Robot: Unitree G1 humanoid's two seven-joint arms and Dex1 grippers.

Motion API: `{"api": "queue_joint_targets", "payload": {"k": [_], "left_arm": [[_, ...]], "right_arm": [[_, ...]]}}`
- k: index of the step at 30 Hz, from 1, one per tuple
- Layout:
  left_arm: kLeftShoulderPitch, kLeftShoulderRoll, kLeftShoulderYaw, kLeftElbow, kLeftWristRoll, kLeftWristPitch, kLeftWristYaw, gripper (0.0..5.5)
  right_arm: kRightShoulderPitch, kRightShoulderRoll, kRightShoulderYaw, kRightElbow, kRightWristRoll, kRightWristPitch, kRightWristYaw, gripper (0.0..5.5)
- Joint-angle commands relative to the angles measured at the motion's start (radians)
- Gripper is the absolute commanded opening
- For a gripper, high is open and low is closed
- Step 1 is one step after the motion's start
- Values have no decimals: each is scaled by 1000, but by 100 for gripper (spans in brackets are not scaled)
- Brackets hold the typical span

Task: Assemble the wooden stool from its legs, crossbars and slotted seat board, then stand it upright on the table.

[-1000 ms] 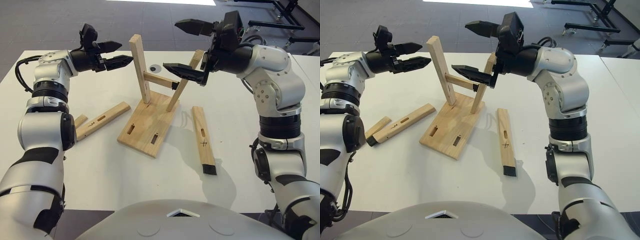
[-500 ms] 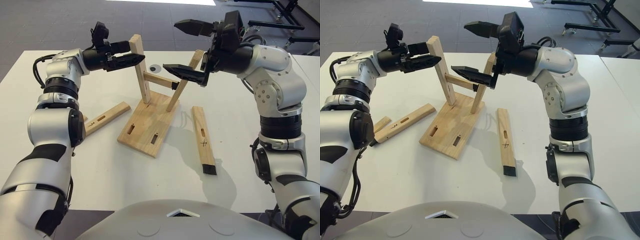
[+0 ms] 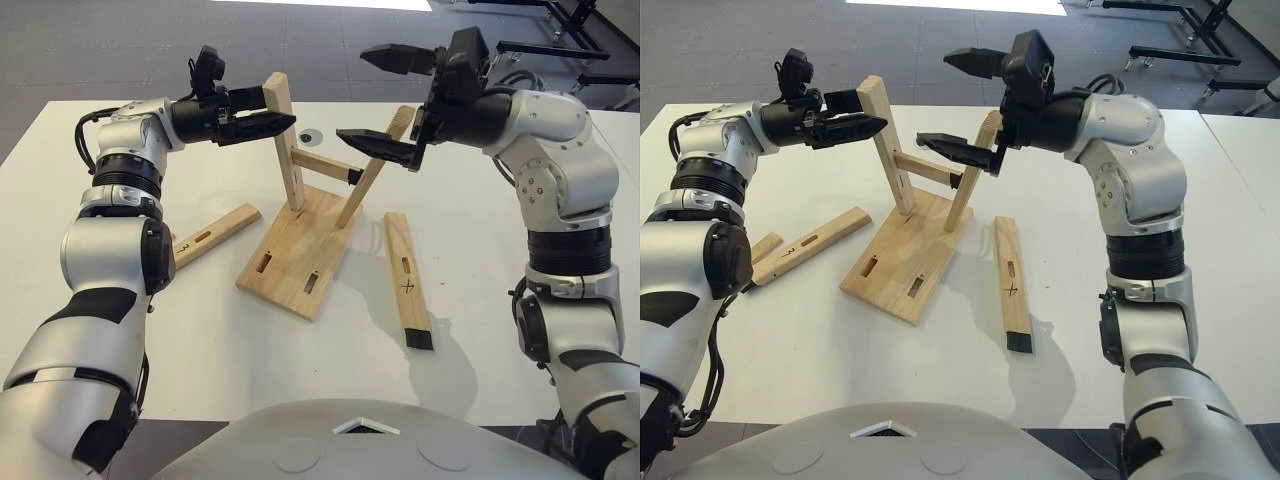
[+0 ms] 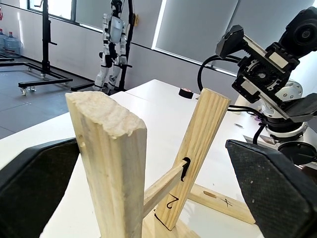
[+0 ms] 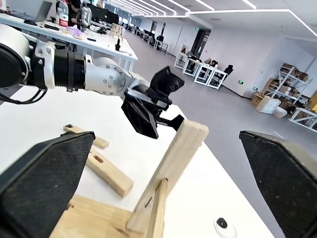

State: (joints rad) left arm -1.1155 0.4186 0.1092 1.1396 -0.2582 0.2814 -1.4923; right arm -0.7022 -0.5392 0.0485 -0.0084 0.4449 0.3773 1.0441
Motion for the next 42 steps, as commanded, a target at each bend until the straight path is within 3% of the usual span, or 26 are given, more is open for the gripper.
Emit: {"api": "queue_joint_targets", "payload": {"k": [1, 19, 35, 42], "left_arm": [[-4, 7, -23, -25, 22, -1, -17, 524], [-1, 33, -41, -52, 39, 3, -42, 524], [17, 52, -53, -78, 46, -7, -42, 524], [8, 60, -35, -81, 35, -34, -15, 524]], "right_arm": [[0, -8, 21, 74, -69, -70, -2, 540], [-86, 27, 71, 424, -345, -424, -101, 540], [-143, 35, 95, 575, -444, -547, -140, 540], [-129, 58, 19, 462, -294, -448, -69, 540]]}}
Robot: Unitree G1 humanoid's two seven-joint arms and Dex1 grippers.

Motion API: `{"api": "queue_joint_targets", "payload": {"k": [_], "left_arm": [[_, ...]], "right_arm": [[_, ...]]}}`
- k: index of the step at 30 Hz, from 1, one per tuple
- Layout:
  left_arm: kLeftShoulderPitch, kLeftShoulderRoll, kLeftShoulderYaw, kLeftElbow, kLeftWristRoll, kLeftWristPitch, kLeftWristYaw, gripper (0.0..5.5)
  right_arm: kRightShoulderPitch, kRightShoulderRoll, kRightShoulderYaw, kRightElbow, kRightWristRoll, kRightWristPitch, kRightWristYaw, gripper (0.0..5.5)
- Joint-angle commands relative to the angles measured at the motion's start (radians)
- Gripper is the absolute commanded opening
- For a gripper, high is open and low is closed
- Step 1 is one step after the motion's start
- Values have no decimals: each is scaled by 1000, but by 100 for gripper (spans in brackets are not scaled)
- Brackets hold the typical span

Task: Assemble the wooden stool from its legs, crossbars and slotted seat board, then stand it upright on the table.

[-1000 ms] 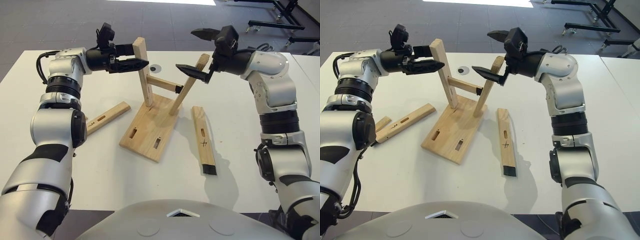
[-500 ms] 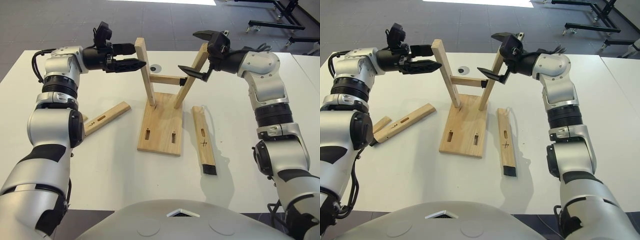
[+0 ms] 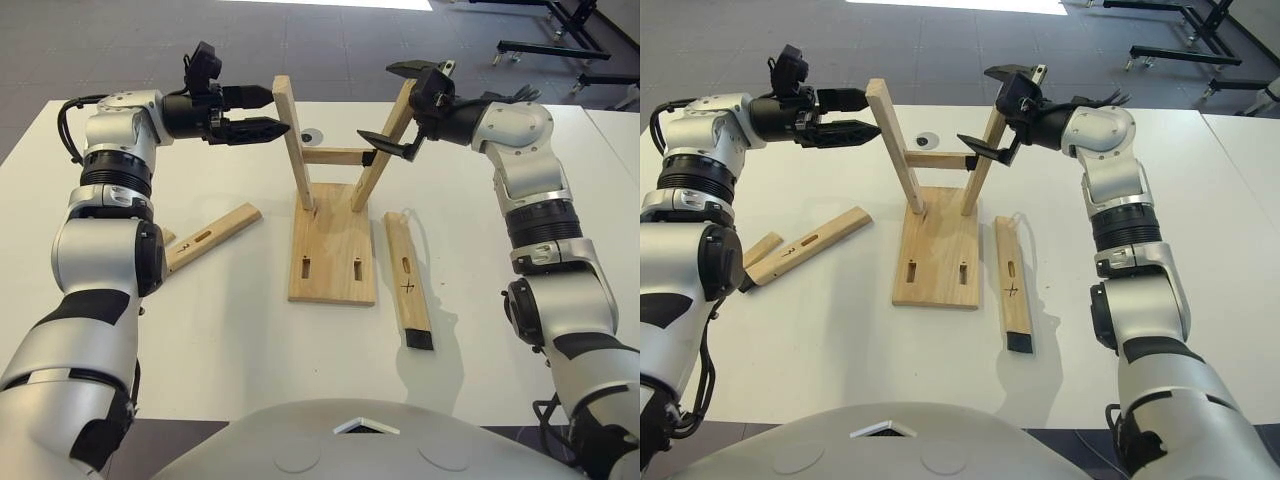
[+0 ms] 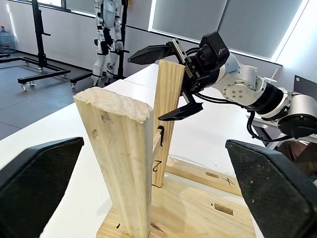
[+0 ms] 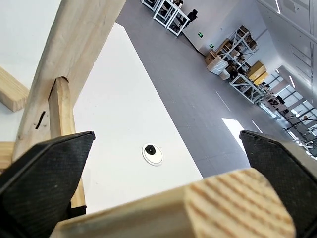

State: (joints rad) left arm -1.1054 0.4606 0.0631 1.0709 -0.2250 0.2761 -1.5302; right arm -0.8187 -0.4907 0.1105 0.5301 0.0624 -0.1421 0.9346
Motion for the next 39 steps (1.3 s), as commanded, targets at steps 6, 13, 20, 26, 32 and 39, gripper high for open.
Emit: {"api": "queue_joint_targets", "payload": {"k": [6, 13, 20, 26, 32, 39], "left_arm": [[59, 34, 158, -215, -119, -64, 168, 524], [91, -68, 216, -434, -141, -112, 570, 524], [131, -257, 105, -533, 4, -228, 968, 524], [119, -262, 92, -552, 23, -226, 1066, 524], [111, -291, 80, -625, -20, -163, 1083, 524], [230, -367, 17, -293, 31, -221, 1039, 524]], "right_arm": [[-36, 39, -155, -202, 293, 276, 25, 540], [-36, 65, -158, -192, 272, 336, -81, 540], [-34, 135, -179, -240, 314, 397, -190, 540], [-65, 164, -192, -290, 326, 396, -234, 540], [-123, 168, -213, -245, 328, 366, -255, 540], [-8, 160, -98, -160, 217, 365, -220, 540]]}}
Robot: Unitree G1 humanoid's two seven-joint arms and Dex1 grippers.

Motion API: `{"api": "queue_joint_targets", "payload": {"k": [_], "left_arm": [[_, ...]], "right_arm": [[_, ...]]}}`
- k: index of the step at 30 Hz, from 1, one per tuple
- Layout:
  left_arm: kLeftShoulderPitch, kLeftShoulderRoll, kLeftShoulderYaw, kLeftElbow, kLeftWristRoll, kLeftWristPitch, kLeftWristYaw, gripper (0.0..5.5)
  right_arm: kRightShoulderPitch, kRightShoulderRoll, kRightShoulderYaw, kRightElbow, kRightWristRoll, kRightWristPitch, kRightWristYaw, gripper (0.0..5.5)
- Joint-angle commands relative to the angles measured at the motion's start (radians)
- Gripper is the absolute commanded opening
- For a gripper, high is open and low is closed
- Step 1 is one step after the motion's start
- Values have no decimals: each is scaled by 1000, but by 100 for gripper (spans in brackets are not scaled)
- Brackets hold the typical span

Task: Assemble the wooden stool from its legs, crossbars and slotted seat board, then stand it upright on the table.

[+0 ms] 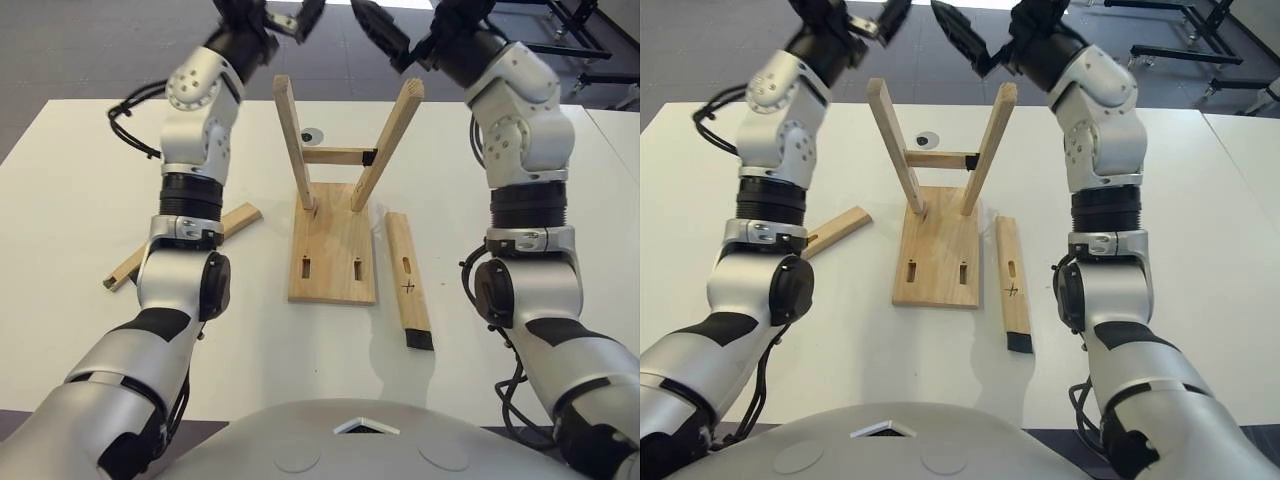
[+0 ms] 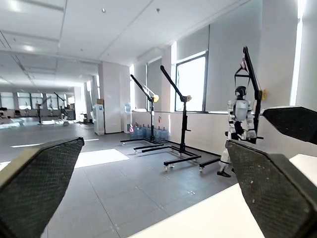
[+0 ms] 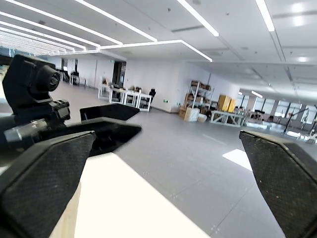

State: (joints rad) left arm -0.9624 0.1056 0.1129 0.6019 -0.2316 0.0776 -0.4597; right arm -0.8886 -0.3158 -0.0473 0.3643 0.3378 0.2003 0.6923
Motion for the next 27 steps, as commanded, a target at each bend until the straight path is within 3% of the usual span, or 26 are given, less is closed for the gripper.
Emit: {"api": "queue_joint_targets", "payload": {"k": [1, 10, 23, 27], "left_arm": [[106, -19, -47, 222, 51, -33, -41, 524], [74, 2, -39, 170, 5, -75, -100, 524], [2, 52, 42, -311, -135, 35, -28, 524], [190, 158, 96, -633, -159, 192, 35, 524]], "right_arm": [[74, -20, 74, -2, -69, 35, 28, 540], [76, -42, 59, -26, -72, 56, 28, 540], [54, -50, -109, -101, 105, 85, 45, 540], [120, -65, -214, -239, 281, 141, 95, 540]]}}
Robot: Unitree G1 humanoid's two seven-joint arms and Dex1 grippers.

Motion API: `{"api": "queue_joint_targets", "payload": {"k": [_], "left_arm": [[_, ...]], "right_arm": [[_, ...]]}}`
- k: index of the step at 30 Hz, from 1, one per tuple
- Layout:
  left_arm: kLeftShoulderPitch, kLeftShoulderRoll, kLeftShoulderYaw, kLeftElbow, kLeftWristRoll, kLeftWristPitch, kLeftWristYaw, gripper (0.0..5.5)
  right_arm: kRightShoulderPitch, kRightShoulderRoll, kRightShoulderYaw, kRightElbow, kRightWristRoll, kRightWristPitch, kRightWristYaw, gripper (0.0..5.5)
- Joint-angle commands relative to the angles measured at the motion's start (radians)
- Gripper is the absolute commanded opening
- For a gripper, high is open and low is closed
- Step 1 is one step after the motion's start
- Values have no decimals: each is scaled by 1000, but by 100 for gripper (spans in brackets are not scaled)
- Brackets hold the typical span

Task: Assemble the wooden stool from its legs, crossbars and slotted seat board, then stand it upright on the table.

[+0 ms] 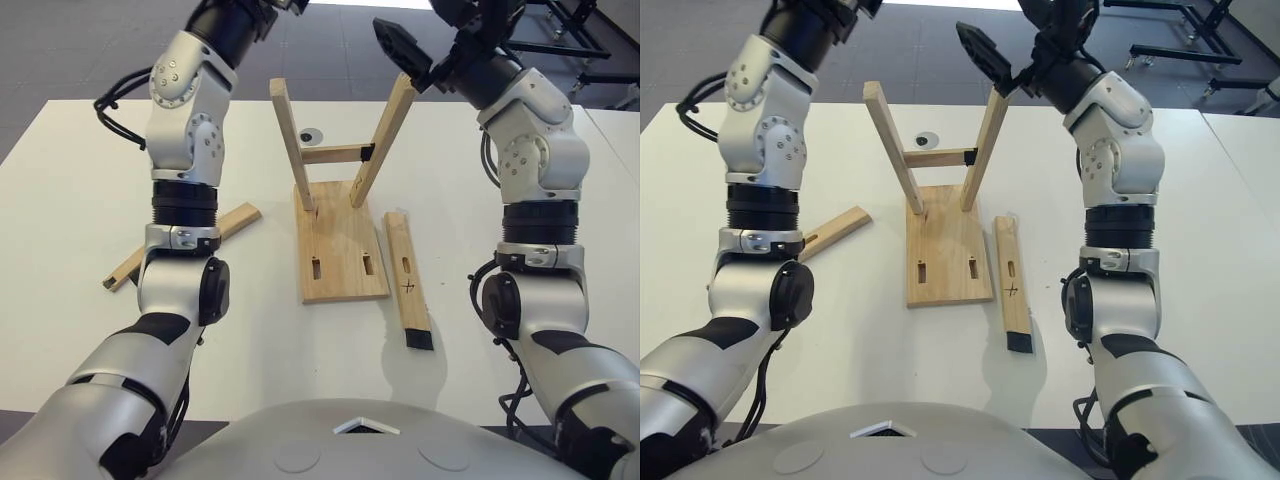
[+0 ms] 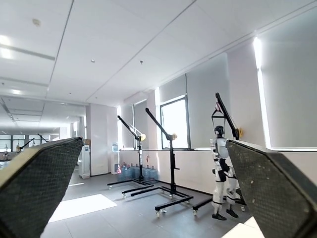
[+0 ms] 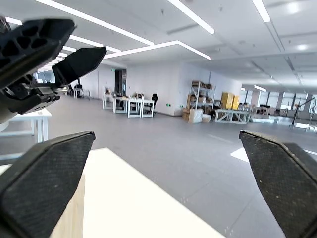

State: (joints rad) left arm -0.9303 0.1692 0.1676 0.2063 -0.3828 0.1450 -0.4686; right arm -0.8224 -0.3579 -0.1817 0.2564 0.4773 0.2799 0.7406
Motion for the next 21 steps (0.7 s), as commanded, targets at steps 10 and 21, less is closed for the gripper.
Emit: {"api": "queue_joint_targets", "payload": {"k": [10, 21], "left_arm": [[1054, 427, 336, -459, 32, 188, -205, 524], [978, 476, 88, 22, 356, -109, -132, 524]], "right_arm": [[342, -98, -141, -559, 448, 299, 28, 540], [310, -85, -96, -547, 468, 288, -19, 540]]}}
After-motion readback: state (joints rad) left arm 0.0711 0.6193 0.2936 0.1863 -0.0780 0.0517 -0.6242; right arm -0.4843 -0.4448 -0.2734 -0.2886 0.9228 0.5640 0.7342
